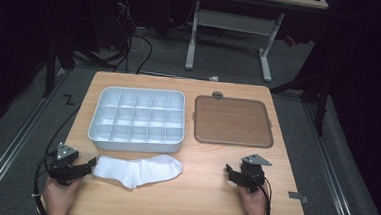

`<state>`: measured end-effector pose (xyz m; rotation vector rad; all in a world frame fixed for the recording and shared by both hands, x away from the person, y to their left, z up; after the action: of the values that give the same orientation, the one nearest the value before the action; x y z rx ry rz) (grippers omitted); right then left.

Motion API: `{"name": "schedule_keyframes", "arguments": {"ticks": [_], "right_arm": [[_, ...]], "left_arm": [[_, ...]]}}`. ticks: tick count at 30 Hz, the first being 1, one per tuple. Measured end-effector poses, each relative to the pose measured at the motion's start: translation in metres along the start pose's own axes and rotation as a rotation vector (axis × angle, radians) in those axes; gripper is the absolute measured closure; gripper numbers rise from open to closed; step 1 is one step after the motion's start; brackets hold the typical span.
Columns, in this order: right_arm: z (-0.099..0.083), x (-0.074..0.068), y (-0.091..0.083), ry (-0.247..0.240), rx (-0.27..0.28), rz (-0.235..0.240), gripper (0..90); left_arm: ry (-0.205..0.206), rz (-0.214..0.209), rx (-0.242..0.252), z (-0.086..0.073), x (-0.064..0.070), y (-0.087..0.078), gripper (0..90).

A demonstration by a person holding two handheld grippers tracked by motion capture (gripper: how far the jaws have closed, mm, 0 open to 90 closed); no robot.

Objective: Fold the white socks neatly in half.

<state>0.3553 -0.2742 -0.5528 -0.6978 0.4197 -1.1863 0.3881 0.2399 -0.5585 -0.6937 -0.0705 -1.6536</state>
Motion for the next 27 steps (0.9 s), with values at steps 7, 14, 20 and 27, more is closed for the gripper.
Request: {"name": "schedule_keyframes", "arguments": {"ticks": [7,14,20,27], "right_arm": [[0.0,-0.0001,-0.0001,0.001,0.0,0.0,31.6],[0.0002,-0.0001,0.0001,0.003,-0.001,-0.003,31.7],[0.0002,0.0,0.0002,0.006,0.0,-0.002,32.0],[-0.0002,-0.0008,-0.0006,0.002,0.002,0.0,33.4]], "left_arm": [[-0.007,-0.001,0.002,0.0005,-0.0003,0.0,29.3],[-0.014,-0.002,0.004,0.001,-0.0005,-0.0001,29.4],[-0.021,0.012,0.012,0.0011,-0.001,-0.0005,29.7],[-0.028,0.019,0.015,0.0014,-0.0015,-0.0009,29.4]]}}
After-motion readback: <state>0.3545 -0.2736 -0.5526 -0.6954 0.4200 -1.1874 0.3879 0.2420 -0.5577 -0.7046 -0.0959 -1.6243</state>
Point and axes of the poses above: each handheld gripper's, and its own axes: y roughly forward along the jaws, z roughly out of its top, x roughly to its right, the point moved 3 cm from there along y, roughly forward along the jaws, and after that the axes turned 3 degrees about -y, right-handed, at the moved point
